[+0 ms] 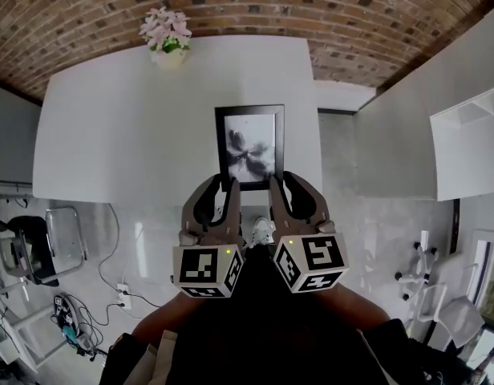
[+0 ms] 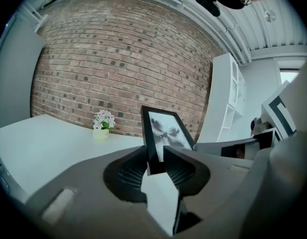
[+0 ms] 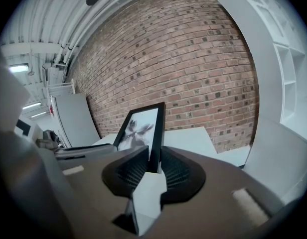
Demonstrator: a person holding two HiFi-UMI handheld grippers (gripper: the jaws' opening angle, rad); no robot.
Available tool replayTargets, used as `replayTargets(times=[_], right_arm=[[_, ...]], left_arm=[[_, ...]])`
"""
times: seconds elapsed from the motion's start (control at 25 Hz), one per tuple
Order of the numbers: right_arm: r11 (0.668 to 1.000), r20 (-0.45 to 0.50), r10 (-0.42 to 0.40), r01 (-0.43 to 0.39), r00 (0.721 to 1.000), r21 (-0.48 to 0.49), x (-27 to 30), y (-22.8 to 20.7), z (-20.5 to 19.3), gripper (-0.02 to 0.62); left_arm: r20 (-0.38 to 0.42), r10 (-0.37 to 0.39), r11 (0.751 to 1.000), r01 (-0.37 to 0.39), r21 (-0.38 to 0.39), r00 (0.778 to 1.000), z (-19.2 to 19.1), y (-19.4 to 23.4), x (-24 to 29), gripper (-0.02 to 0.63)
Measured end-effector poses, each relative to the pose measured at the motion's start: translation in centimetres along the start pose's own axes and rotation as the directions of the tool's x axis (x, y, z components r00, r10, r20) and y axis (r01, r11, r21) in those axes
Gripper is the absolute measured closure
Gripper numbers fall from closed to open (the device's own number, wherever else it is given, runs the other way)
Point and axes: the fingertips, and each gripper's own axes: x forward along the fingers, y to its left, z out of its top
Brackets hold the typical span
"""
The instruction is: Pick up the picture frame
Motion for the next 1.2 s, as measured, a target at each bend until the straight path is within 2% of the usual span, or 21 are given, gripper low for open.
replayTargets(times=[0.4, 1.2], right_arm=[[0.999, 0.010, 0.029, -0.028, 1.000, -0.014, -2.4, 0.4, -1.2, 0.531], [0.999, 0.015, 0.032, -0.032, 0.999, -0.014, -3.1, 0.0, -1.1, 0.532]], left_arm=[[0.021, 0.023, 1.000, -0.023, -0.003, 1.000, -1.0, -1.2, -2.4, 0.515], [0.033, 0.021, 1.000, -0.021, -0.001, 0.999, -1.0, -2.0, -2.7, 0.515]])
